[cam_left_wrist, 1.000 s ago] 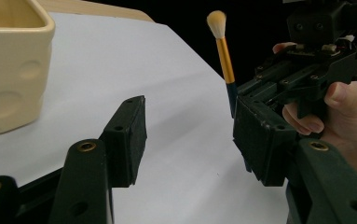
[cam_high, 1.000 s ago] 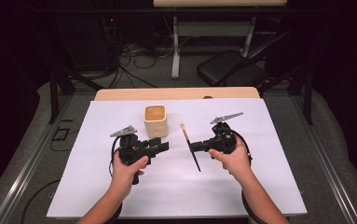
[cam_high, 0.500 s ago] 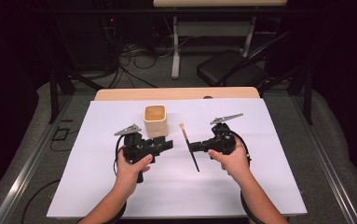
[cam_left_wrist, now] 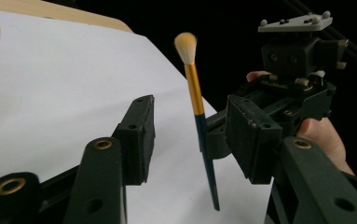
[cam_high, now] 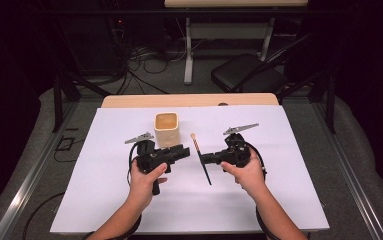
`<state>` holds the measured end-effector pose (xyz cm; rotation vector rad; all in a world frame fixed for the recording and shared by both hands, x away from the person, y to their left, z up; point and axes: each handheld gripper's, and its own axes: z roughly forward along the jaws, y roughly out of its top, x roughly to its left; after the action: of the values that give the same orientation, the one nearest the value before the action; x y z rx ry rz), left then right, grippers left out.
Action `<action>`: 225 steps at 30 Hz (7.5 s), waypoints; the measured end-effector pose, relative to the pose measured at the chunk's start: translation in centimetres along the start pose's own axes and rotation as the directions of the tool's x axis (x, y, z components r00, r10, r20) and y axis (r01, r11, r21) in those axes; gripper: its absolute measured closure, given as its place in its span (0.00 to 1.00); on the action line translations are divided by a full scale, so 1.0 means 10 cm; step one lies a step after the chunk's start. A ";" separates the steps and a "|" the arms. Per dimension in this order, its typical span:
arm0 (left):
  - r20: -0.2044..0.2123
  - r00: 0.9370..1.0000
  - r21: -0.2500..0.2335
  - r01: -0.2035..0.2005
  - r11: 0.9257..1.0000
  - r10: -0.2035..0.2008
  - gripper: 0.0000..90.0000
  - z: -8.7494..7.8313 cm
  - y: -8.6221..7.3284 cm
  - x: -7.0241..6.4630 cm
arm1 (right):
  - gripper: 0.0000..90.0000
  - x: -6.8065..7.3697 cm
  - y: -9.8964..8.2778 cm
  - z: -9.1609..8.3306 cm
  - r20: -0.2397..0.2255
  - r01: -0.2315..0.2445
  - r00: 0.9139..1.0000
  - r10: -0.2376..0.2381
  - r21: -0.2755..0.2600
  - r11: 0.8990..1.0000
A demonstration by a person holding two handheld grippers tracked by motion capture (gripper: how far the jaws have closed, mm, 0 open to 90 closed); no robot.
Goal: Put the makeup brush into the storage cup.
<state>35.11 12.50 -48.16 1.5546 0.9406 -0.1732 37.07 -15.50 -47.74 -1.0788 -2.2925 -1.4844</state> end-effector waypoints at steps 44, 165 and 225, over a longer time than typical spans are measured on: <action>0.054 0.995 -0.011 0.086 0.996 -0.085 0.76 0.25 -0.01 0.04 | 0.92 0.02 -0.02 0.06 -0.029 -0.005 1.000 0.005 0.009 1.000; 0.014 0.999 -0.018 0.030 0.999 -0.030 0.93 0.09 0.12 0.04 | 0.54 0.06 -0.04 0.04 0.030 0.072 0.997 -0.072 0.002 0.997; -0.263 0.920 0.035 -0.294 0.955 0.293 0.93 -0.07 0.28 -0.12 | 0.45 0.04 -0.07 0.00 0.110 0.132 0.985 -0.129 -0.018 0.991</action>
<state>35.78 12.76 -45.15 1.7210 0.8975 0.2574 36.30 -15.42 -48.02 -1.0591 -2.4689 -1.5422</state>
